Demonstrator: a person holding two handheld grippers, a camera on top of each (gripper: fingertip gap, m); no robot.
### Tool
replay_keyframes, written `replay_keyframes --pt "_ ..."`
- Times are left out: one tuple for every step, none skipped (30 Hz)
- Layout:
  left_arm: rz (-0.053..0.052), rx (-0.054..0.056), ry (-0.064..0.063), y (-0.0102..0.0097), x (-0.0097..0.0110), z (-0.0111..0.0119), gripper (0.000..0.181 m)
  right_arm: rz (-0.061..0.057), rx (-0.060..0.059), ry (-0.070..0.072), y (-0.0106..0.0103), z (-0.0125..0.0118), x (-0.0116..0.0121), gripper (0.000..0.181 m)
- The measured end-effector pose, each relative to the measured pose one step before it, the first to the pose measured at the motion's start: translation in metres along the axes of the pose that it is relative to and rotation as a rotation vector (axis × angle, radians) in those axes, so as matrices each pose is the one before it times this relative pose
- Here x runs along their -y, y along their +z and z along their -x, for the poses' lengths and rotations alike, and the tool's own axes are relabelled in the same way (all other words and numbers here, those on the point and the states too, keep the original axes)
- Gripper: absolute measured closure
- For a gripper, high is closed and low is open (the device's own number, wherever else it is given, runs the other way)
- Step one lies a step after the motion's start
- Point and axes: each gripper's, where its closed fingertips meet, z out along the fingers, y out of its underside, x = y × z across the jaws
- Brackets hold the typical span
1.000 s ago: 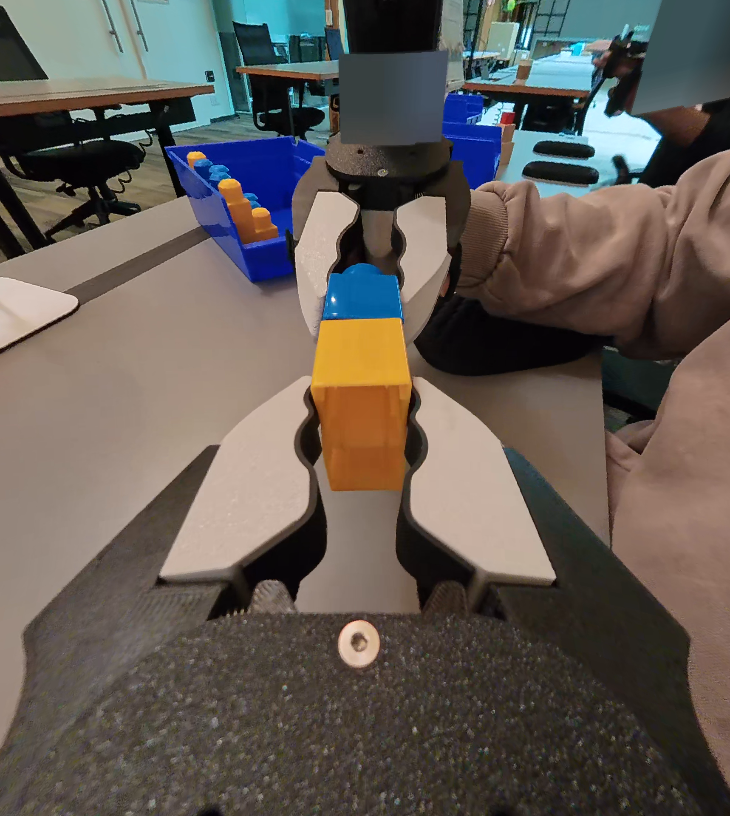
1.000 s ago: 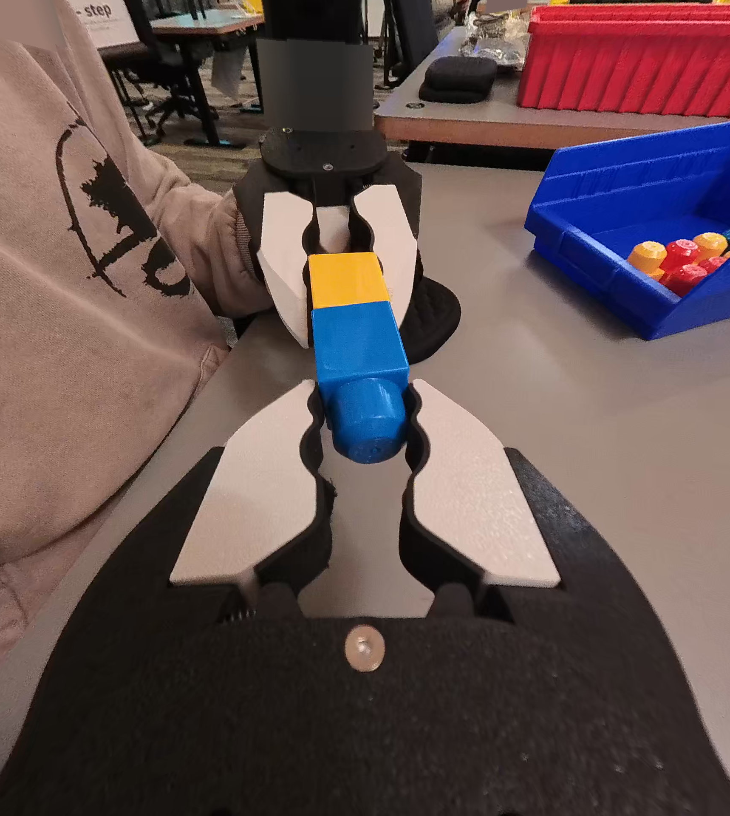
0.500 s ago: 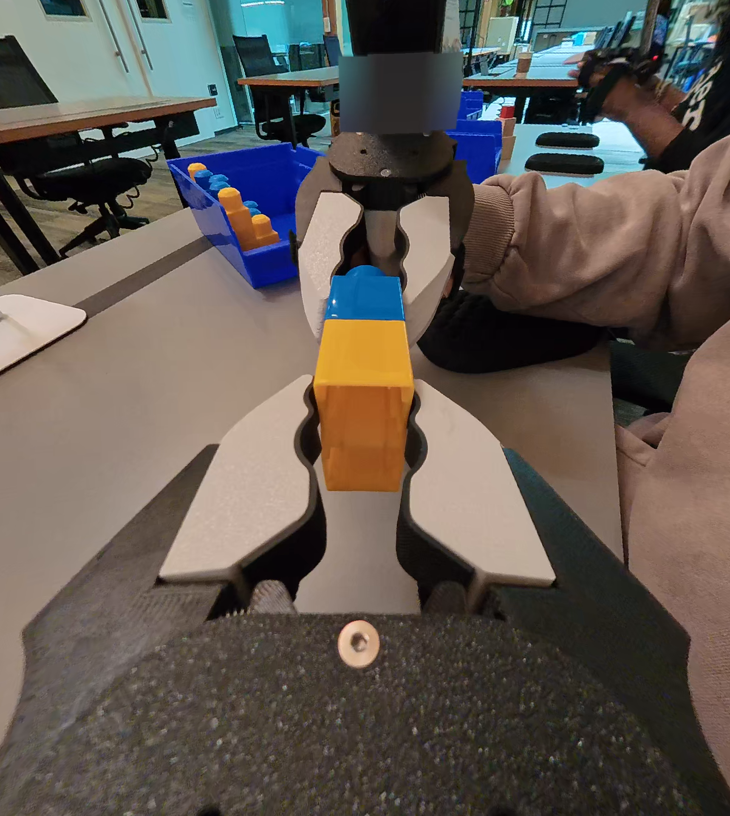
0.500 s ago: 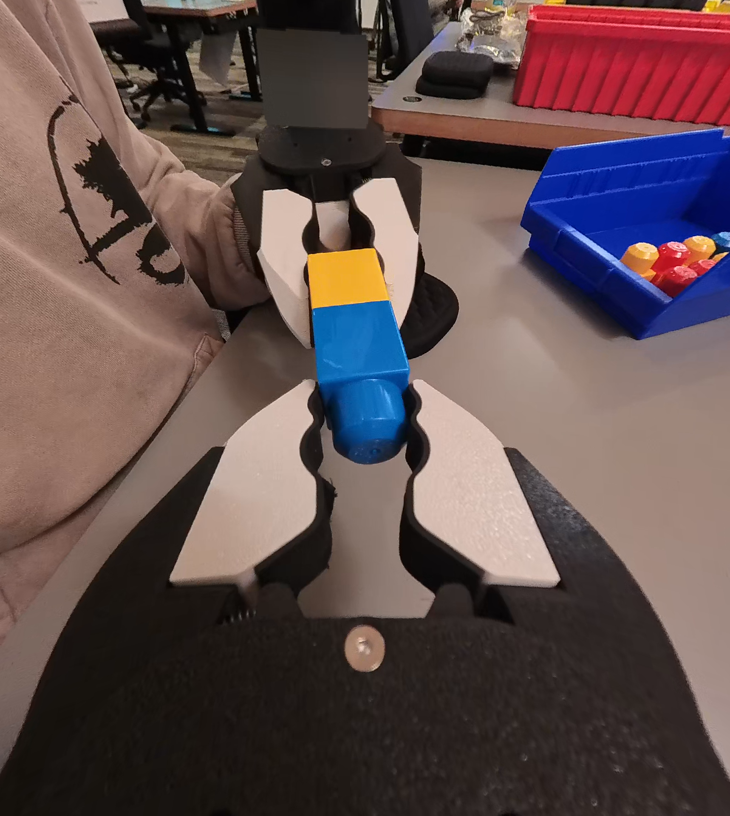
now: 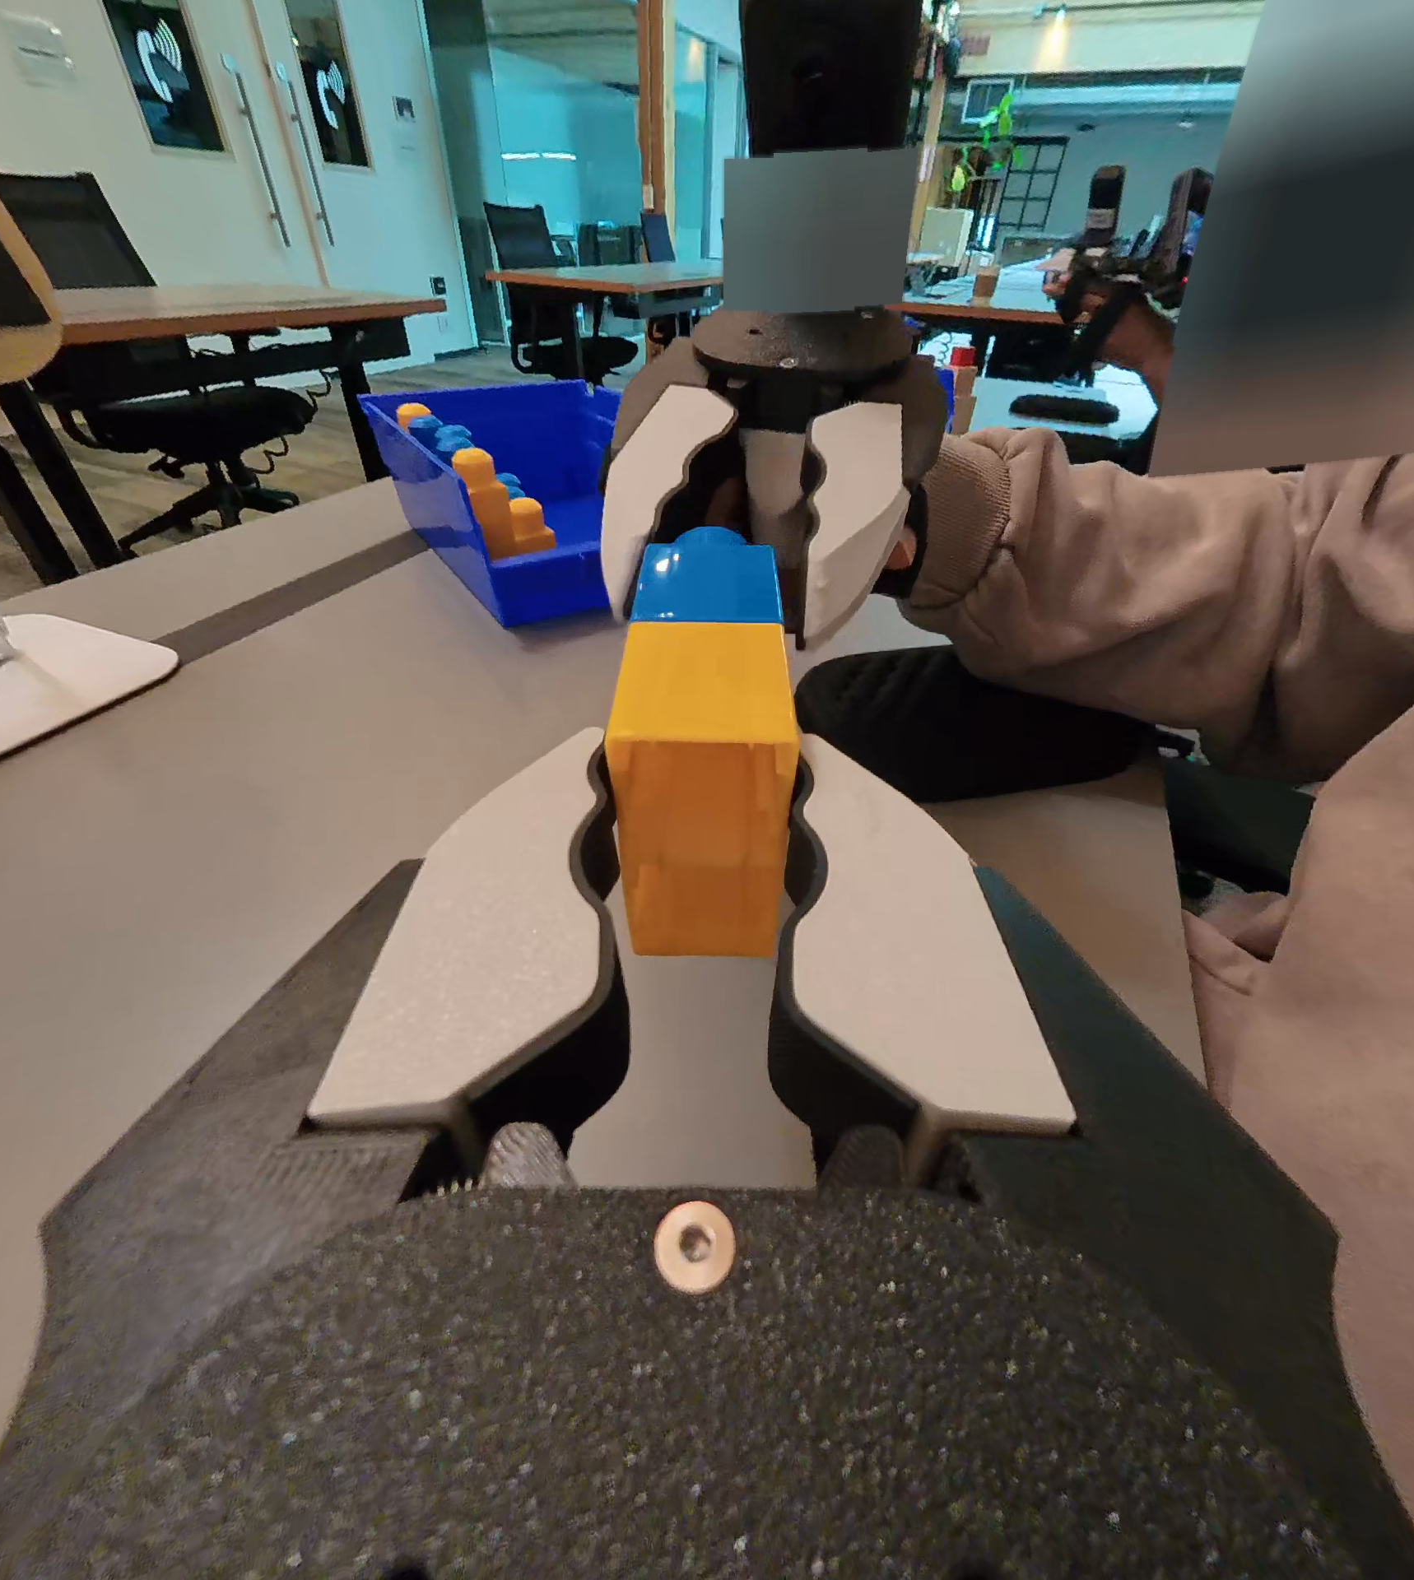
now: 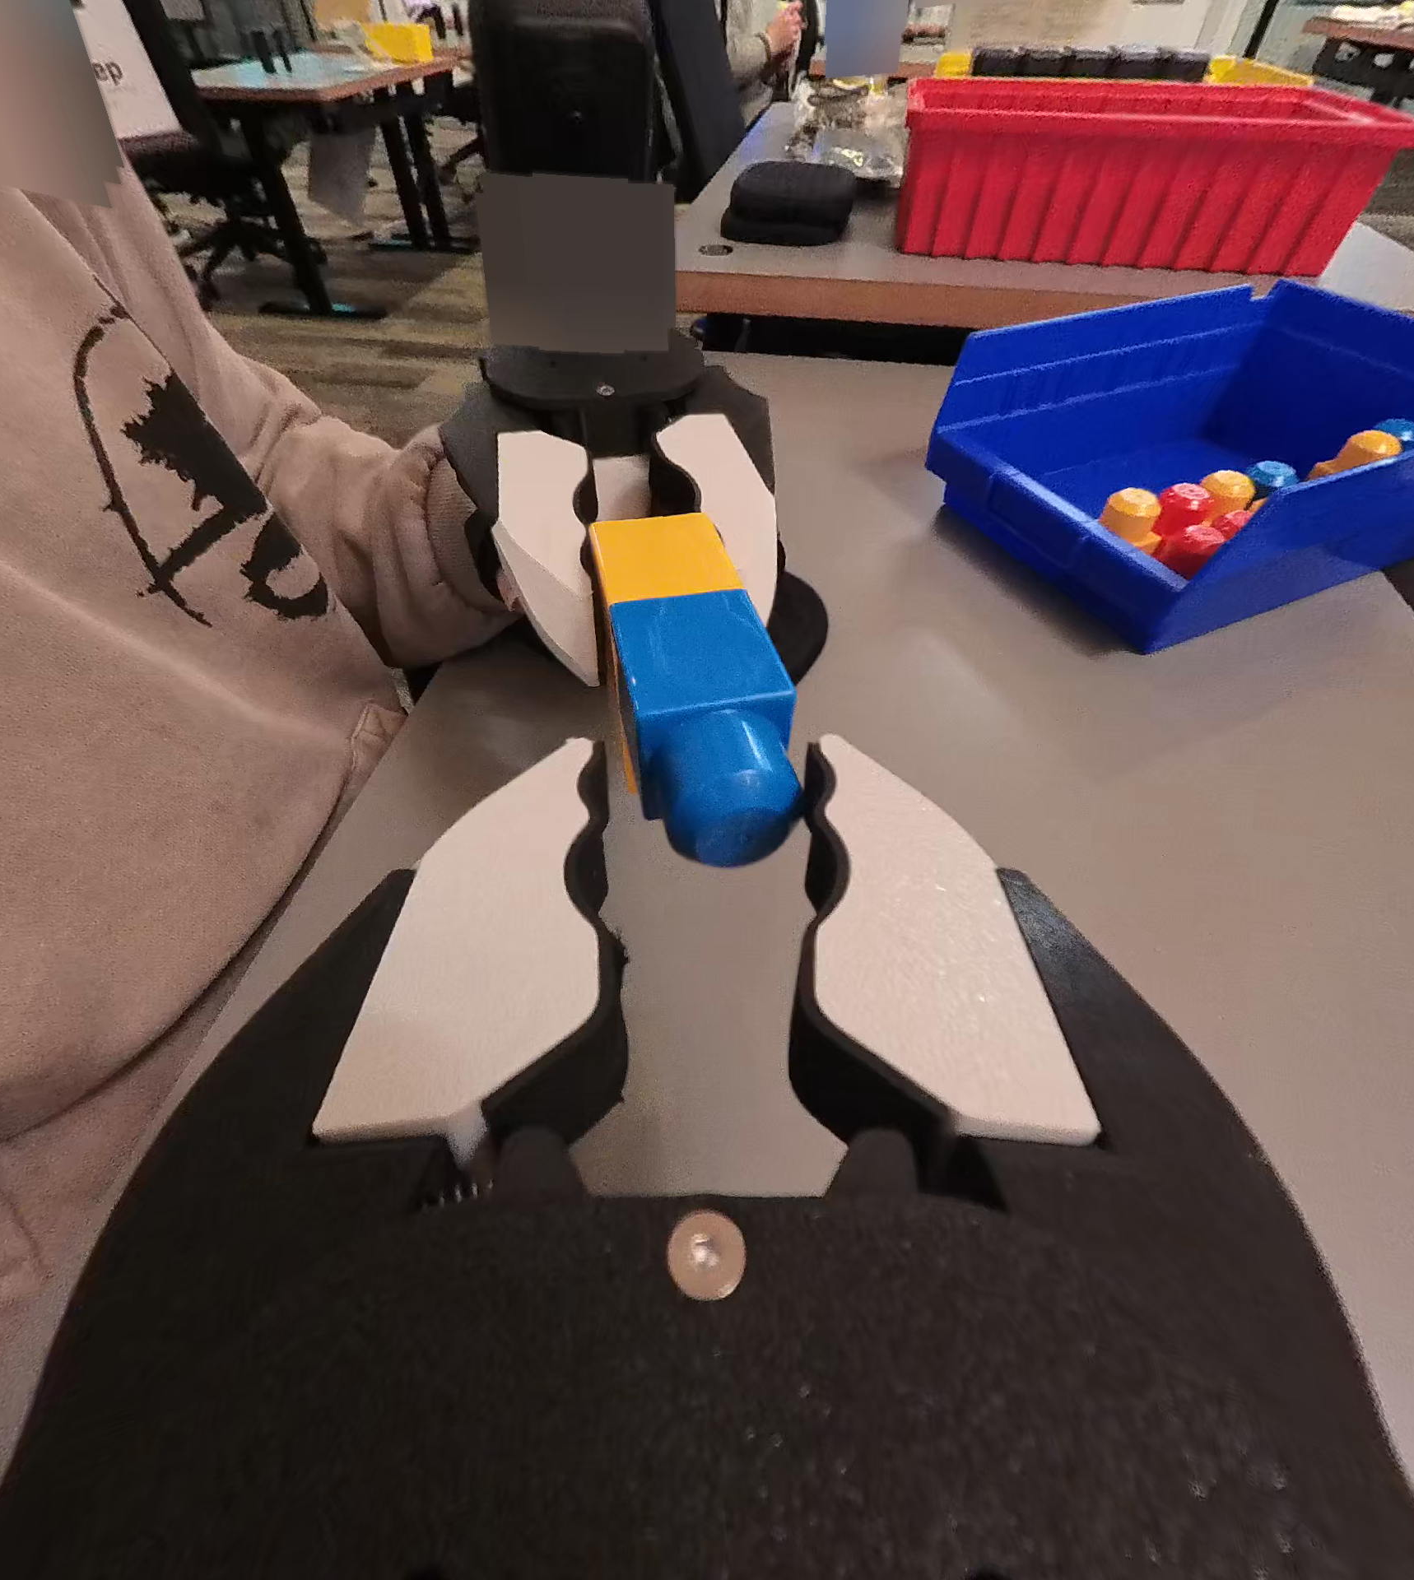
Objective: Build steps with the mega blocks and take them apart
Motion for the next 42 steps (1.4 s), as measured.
replay_keyframes --pt "-0.006 0.0005 -0.0004 0.0002 0.00087 0.00049 0.145 -0.007 -0.0059 0.0005 -0.00463 -0.00127 0.00243 0.138" --pt "-0.006 -0.0038 -0.0023 0.00034 0.00079 -0.00022 0.145 -0.0171 -0.0028 0.0032 -0.00464 -0.00066 0.00324 0.139" --pt "-0.0068 -0.0072 -0.0042 0.00054 0.00081 -0.00082 0.145 -0.018 0.0041 0.0107 -0.00382 0.00017 0.00295 0.14" --pt "-0.0098 -0.0068 -0.005 0.00049 0.00098 -0.00078 0.145 -0.014 0.005 0.012 -0.00286 0.00015 0.00163 0.142" --pt "-0.0119 -0.0077 -0.0065 0.00051 0.00126 -0.00083 0.145 -0.0124 0.0054 0.0112 -0.0019 0.00015 0.00042 0.144" --pt "-0.0108 -0.0096 -0.0073 0.00076 0.00114 -0.00125 0.145 -0.0106 0.0062 0.013 -0.00119 0.00006 -0.00046 0.148" --pt "-0.0103 -0.0054 -0.0053 0.00077 0.00116 -0.00078 0.145 -0.0119 0.0092 0.0129 -0.00084 0.00028 -0.00079 0.152" --pt "-0.0122 -0.0037 -0.0035 0.00073 0.00138 -0.0007 0.145 -0.015 0.0065 0.0119 -0.00096 0.00006 -0.00011 0.152" --pt "-0.0156 -0.0063 -0.0049 0.00055 0.00203 -0.00097 0.145 -0.015 0.0074 0.008 -0.00102 0.00061 0.0008 0.152" --pt "-0.0188 -0.0083 -0.0056 0.00041 0.00266 -0.00119 0.145 -0.0105 0.0066 0.0063 -0.00094 0.00102 0.00118 0.153" --pt "-0.0123 -0.0067 -0.0047 0.00081 0.00173 -0.00099 0.145 -0.0004 0.0074 0.006 -0.001 0.00114 0.00113 0.153" --pt "0.0013 -0.0009 -0.0011 0.00168 -0.00018 -0.00027 0.145 0.0069 0.0038 0.0042 -0.00148 0.00074 0.0016 0.153" --pt "0.0138 0.0064 0.002 0.00266 -0.00233 0.00073 0.145 0.0233 -0.0036 -0.0041 -0.0021 -0.00008 0.00103 0.153" --pt "0.0202 0.0125 0.0035 0.00298 -0.00368 0.00166 0.145 0.0402 -0.0096 -0.0133 -0.0029 -0.00057 0.00035 0.153" --pt "0.0196 0.0175 0.0034 0.00238 -0.00379 0.00275 0.142 0.0493 -0.015 -0.0166 -0.00473 -0.00127 0.00063 0.153" --pt "0.0183 0.0218 0.0027 0.00128 -0.00367 0.00376 0.141 0.0475 -0.016 -0.0139 -0.00794 -0.00237 0.00198 0.153" --pt "0.0164 0.0274 0.0041 0.00032 -0.00355 0.00468 0.142 0.0469 -0.0247 -0.0105 -0.01106 -0.00444 0.00272 0.154" --pt "0.0128 0.0301 0.0087 -0.00045 -0.00307 0.00492 0.143 0.0563 -0.0384 -0.0116 -0.01361 -0.00739 0.0014 0.153" --pt "0.0058 0.025 0.0115 -0.00086 -0.00209 0.00403 0.145 0.0683 -0.0457 -0.0085 -0.01539 -0.01013 -0.00106 0.153" --pt "0.0018 0.0194 0.0079 -0.00083 -0.00151 0.00309 0.146 0.0723 -0.0481 -0.0014 -0.01654 -0.01244 -0.00324 0.153" --pt "0.0022 0.0194 0.0031 -0.00054 -0.00142 0.00318 0.148 0.0781 -0.0513 0.0072 -0.01683 -0.01517 -0.00608 0.153" --pt "0.0013 0.0217 0.0031 -0.00031 -0.00117 0.00358 0.151 0.081 -0.0555 0.0109 -0.01629 -0.01759 -0.00882 0.153" --pt "-0.0016 0.0213 0.0057 -0.0003 -0.00083 0.00348 0.155 0.084 -0.0528 0.0155 -0.01473 -0.01882 -0.01138 0.153" --pt "-0.0033 0.0173 0.0065 -0.00049 -0.00055 0.00275 0.16 0.0784 -0.0525 0.0194 -0.01298 -0.01994 -0.01243 0.153" --pt "-0.0022 0.0081 0.0054 -0.00061 -0.0005 0.00135 0.168 0.0723 -0.043 0.022 -0.01066 -0.01931 -0.01307 0.153" --pt "-0.0001 -0.007 0.0033 -0.00061 -0.00056 -0.00068 0.181 0.0664 -0.0301 0.0294 -0.00808 -0.01782 -0.01335 0.153" --pt "-0.0021 -0.0118 -0.0017 -0.00034 -0.00029 -0.00149 0.181 0.062 -0.0287 0.0281 -0.00526 -0.01744 -0.0131 0.153" --pt "0.0004 -0.0074 -0.0034 -0.00003 -0.00056 -0.00089 0.181 0.0534 -0.0282 0.0225 -0.00236 -0.01627 -0.01203 0.153" --pt "0.0061 -0.0056 -0.0006 0.00035 -0.00141 -0.00061 0.181 0.0449 -0.0112 0.0268 0.00048 -0.01286 -0.0105 0.153" --pt "0.0064 -0.0038 0.0014 0.00058 -0.00162 -0.00044 0.181 0.0365 -0.0009 0.0254 0.00315 -0.00997 -0.00846 0.153" --pt "0.0032 -0.0011 0.0012 0.00063 -0.00112 -0.00021 0.181 0.0303 -0.0015 0.0167 0.00542 -0.00793 -0.00646 0.153" --pt "0.0018 -0.0018 -0.0002 0.00071 -0.00084 -0.00018 0.181 0.0293 0.0051 0.0119 0.00729 -0.00498 -0.0049 0.153" --pt "0.0013 -0.0017 -0.0019 0.00051 -0.0008 -0.00006 0.181 0.0211 0.0037 0.0073 0.00848 -0.00349 -0.00249 0.153" --pt "0.0001 -0.0011 -0.0018 0.00044 -0.00046 0.00006 0.181 0.0185 0.0086 0.0064 0.00944 -0.00158 -0.00095 0.153" --pt "0.0 -0.0055 -0.0009 0.00012 -0.00039 -0.00051 0.181 0.0176 0.0113 0.0043 0.01002 -0.00038 0.00017 0.153" --pt "-0.0004 -0.0094 -0.0002 -0.00005 -0.00006 -0.00128 0.181 0.0217 0.0071 0.0008 0.01032 -0.00007 0.0003 0.153" --pt "-0.001 -0.0069 0.0014 -0.00004 0.00002 -0.00098 0.181 0.0271 0.0 -0.0009 0.01028 -0.00068 0.00023 0.153" --pt "0.0002 -0.0024 0.003 -0.00009 -0.00024 -0.00051 0.181 0.0277 -0.0046 0.001 0.00997 -0.0011 0.00073 0.153" --pt "0.0018 -0.0013 0.0028 -0.00002 -0.00063 -0.00027 0.181 0.026 -0.0025 0.0039 0.00949 -0.00081 0.00125 0.153" --pt "0.0019 -0.0026 0.0013 0.00001 -0.00064 -0.00042 0.181 0.0224 -0.004 0.0053 0.0088 -0.00095 0.00185 0.153" --pt "0.0009 -0.0034 0.0002 0.00002 -0.00041 -0.00051 0.181 0.0266 0.001 0.0092 0.0082 -0.00027 0.00136 0.153" --pt "0.0 -0.0036 0.0007 -0.00005 -0.00031 -0.00047 0.181 0.0248 0.0073 0.0063 0.00729 0.00068 0.00152 0.153"
